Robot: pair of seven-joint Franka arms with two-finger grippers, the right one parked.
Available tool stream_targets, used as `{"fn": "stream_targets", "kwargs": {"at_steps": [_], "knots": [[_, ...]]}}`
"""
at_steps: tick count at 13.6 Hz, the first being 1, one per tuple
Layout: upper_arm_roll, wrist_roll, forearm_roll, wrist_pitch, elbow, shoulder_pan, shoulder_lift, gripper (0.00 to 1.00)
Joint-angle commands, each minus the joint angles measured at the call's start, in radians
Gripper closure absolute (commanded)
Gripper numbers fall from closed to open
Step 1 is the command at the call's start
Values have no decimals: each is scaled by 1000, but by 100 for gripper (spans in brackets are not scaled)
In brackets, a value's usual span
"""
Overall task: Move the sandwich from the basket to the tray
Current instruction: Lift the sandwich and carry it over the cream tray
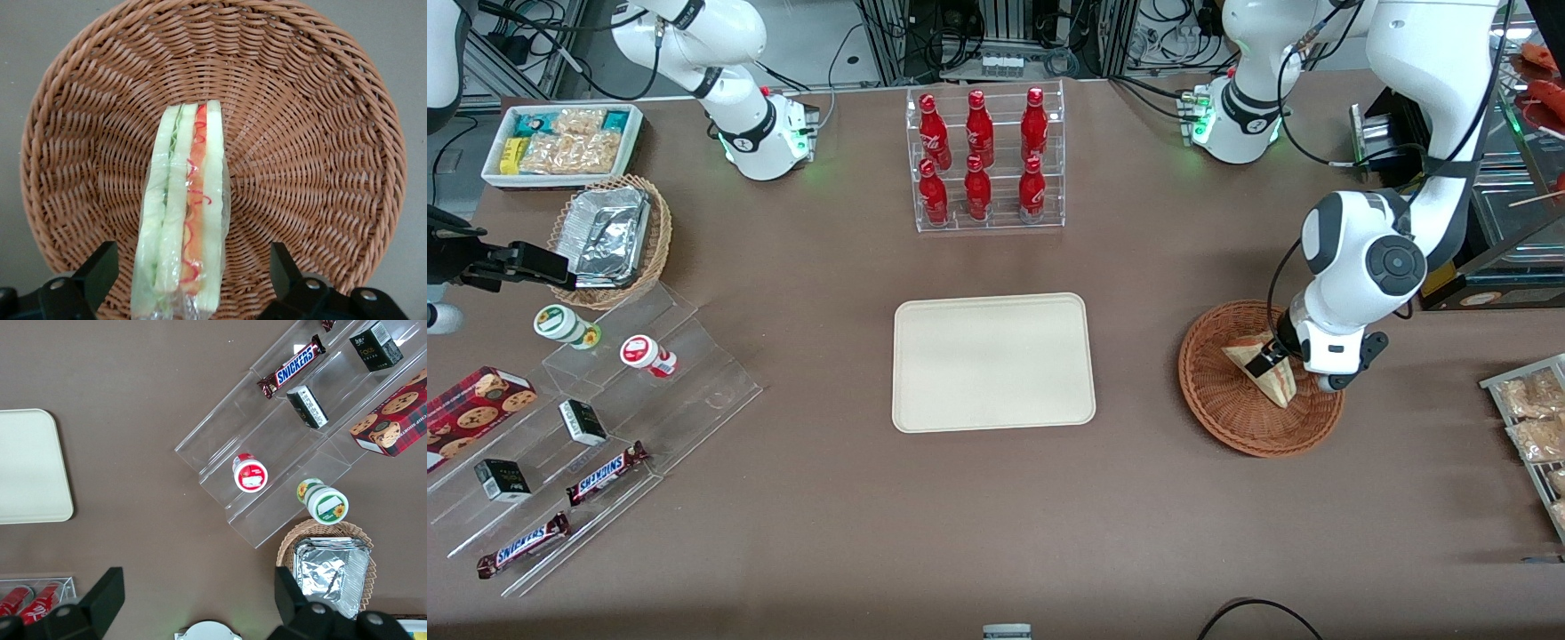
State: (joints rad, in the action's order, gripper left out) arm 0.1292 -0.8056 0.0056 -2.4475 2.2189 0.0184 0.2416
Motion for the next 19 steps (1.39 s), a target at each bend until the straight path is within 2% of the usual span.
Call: {"fn": "stream_targets", "kwargs": {"at_steps": [1, 3, 4, 5, 6, 7, 9, 12, 16, 19], "knots": [[1, -26, 2, -50, 22, 2, 19, 0], [0, -26, 2, -50, 24, 3, 25, 1], [0, -29, 2, -48, 24, 3, 30, 11], [0, -29, 2, -45, 25, 3, 31, 34], [0, -24, 4, -41, 33, 3, 30, 61], [0, -17, 5, -36, 41, 3, 27, 78], [0, -14, 7, 2, 35, 3, 16, 99], [1, -7, 11, 118, -19, -2, -18, 100], [10, -6, 16, 358, -209, -29, -12, 100], [12, -7, 16, 397, -284, -92, 1, 100]]}}
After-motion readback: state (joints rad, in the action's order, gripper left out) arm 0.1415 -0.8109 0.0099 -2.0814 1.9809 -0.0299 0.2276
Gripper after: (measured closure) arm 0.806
